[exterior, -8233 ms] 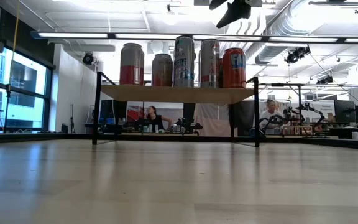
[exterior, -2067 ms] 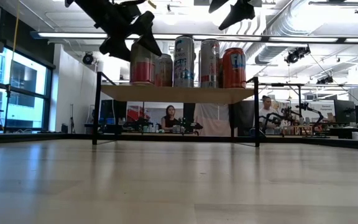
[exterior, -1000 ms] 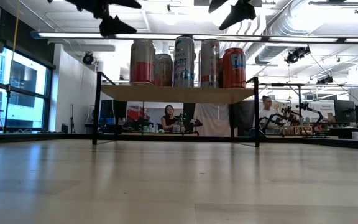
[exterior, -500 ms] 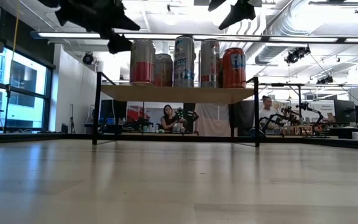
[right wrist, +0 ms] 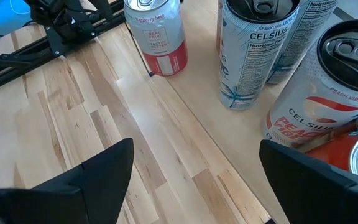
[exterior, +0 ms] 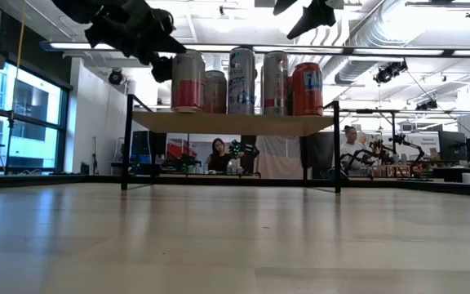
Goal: Place canned beverage on shelf
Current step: Put the silver soda can on the shelf
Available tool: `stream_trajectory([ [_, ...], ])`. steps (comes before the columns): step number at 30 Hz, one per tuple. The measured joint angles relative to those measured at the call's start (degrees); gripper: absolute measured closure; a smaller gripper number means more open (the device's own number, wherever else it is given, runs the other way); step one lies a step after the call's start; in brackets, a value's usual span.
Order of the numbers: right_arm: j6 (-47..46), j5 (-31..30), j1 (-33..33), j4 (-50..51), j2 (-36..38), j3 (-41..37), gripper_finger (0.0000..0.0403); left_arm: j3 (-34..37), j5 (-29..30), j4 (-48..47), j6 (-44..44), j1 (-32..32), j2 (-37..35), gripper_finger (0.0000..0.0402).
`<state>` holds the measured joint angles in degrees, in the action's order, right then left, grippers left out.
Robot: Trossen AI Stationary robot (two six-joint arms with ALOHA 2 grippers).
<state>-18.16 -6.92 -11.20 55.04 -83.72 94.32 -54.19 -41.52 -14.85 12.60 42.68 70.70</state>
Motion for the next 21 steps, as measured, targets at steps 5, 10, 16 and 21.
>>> stream_trajectory([
  [5, 0.1, 0.0, 0.0, 0.0, 0.0, 0.0, 0.0068, 0.0, 0.0, 0.6, 1.1, -1.1, 2.3, 0.0019],
  [10, 0.1, 0.0, 0.0, 0.0, 0.0, 0.0, 0.0068, 0.0, 0.1, 2.5, 0.7, -2.1, 3.5, 0.0020],
  [16, 0.1, 0.0, 0.0, 0.0, 0.0, 0.0, 0.0068, 0.0, 0.7, 3.2, 0.7, -2.4, 3.7, 0.0037],
  [21, 0.2, 0.0, 0.0, 0.0, 0.0, 0.0, 0.0068, 0.0, 3.2, 3.2, 0.7, -2.4, 3.7, 0.0085],
])
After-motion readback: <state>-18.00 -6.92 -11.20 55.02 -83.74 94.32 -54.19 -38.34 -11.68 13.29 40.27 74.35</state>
